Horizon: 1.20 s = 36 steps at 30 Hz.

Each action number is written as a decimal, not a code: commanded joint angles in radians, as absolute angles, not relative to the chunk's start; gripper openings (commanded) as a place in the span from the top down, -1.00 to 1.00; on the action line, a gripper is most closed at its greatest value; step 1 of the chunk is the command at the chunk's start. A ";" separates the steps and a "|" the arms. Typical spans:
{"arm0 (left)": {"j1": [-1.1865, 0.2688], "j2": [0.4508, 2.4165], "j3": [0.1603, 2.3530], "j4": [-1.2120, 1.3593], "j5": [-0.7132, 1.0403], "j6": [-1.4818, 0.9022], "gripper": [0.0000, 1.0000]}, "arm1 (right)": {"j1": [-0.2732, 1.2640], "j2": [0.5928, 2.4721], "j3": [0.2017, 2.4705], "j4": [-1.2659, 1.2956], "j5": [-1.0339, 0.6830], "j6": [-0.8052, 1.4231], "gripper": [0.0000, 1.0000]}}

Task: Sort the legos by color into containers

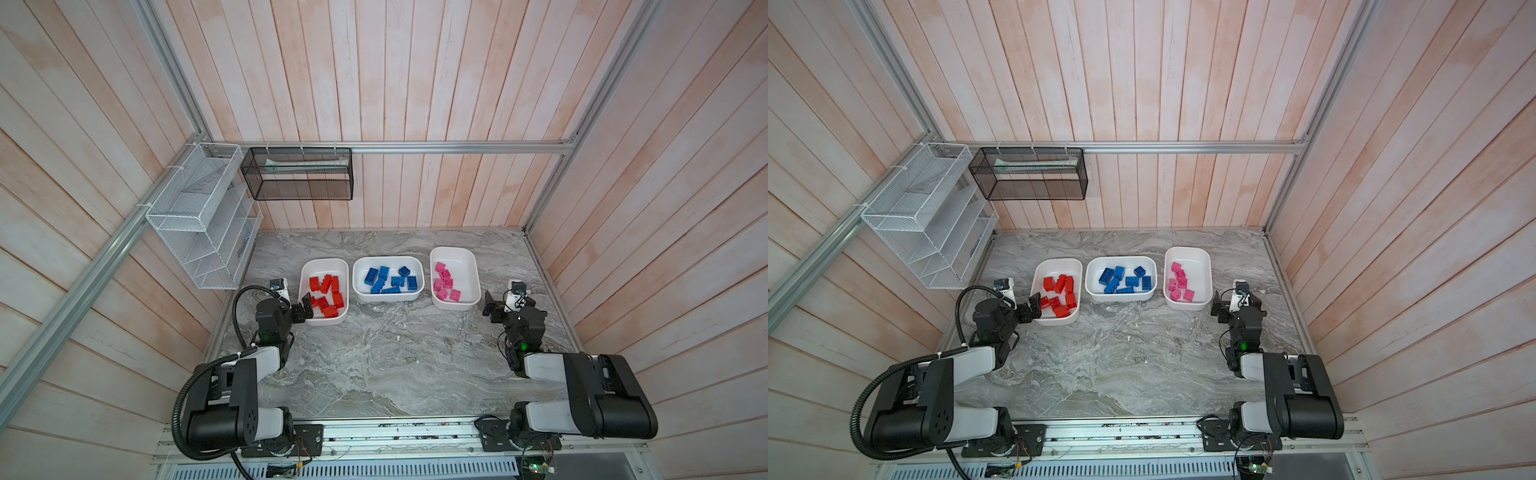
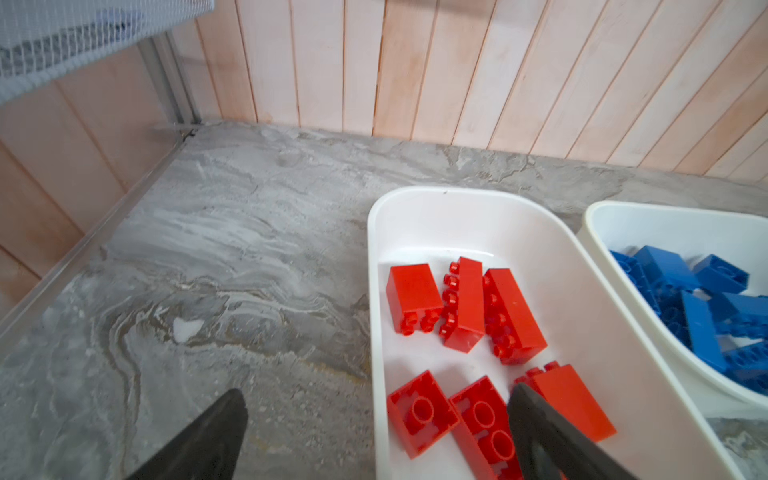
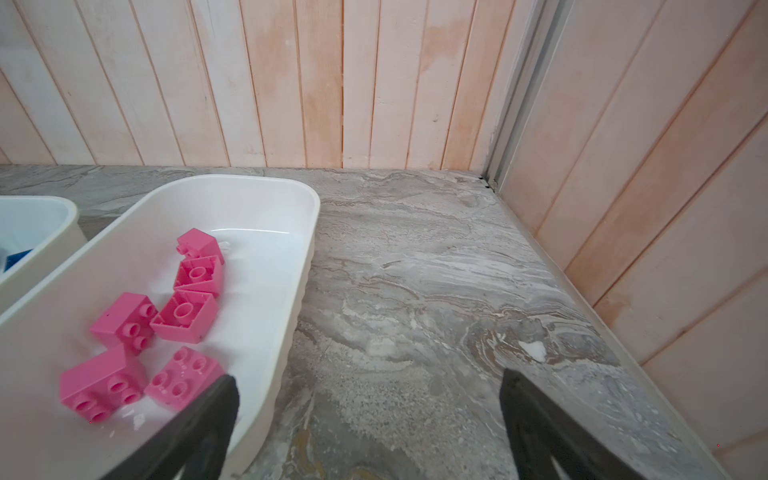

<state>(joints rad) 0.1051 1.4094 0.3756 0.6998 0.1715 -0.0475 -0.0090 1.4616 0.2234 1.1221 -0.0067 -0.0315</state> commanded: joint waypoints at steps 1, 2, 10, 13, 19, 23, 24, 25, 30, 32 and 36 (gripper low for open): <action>0.121 1.454 0.420 0.782 0.268 -0.021 -1.00 | -0.012 1.512 0.196 1.286 -0.055 -0.043 -0.96; 0.121 1.462 0.415 0.806 0.285 -0.024 -1.00 | -0.012 1.525 0.187 1.323 -0.053 -0.037 -0.96; 0.121 1.503 0.363 0.950 0.305 -0.030 -1.00 | -0.017 1.523 0.240 1.220 0.068 0.022 -0.96; 0.120 1.504 0.362 0.952 0.303 -0.031 -1.00 | -0.018 1.523 0.242 1.216 0.069 0.022 -0.96; 0.121 1.504 0.362 0.953 0.305 -0.031 -1.00 | -0.032 1.527 0.253 1.198 0.043 0.031 -0.96; 0.120 1.502 0.358 0.958 0.306 -0.032 -1.00 | -0.032 1.523 0.247 1.202 0.042 0.029 -0.96; 0.121 1.503 0.358 0.959 0.305 -0.031 -1.00 | -0.031 1.522 0.249 1.202 0.042 0.030 -0.96; 0.121 1.504 0.357 0.958 0.305 -0.031 -1.00 | -0.032 1.522 0.246 1.203 0.040 0.031 -0.96; 0.121 1.501 0.383 0.913 0.319 -0.024 -1.00 | -0.031 1.522 0.247 1.203 0.041 0.029 -0.96; 0.119 1.496 0.372 0.926 0.317 -0.025 -1.00 | -0.031 1.520 0.245 1.206 0.041 0.029 -0.96; 0.119 1.462 0.354 0.932 0.323 -0.022 -1.00 | -0.031 1.491 0.243 1.188 0.055 0.034 -0.96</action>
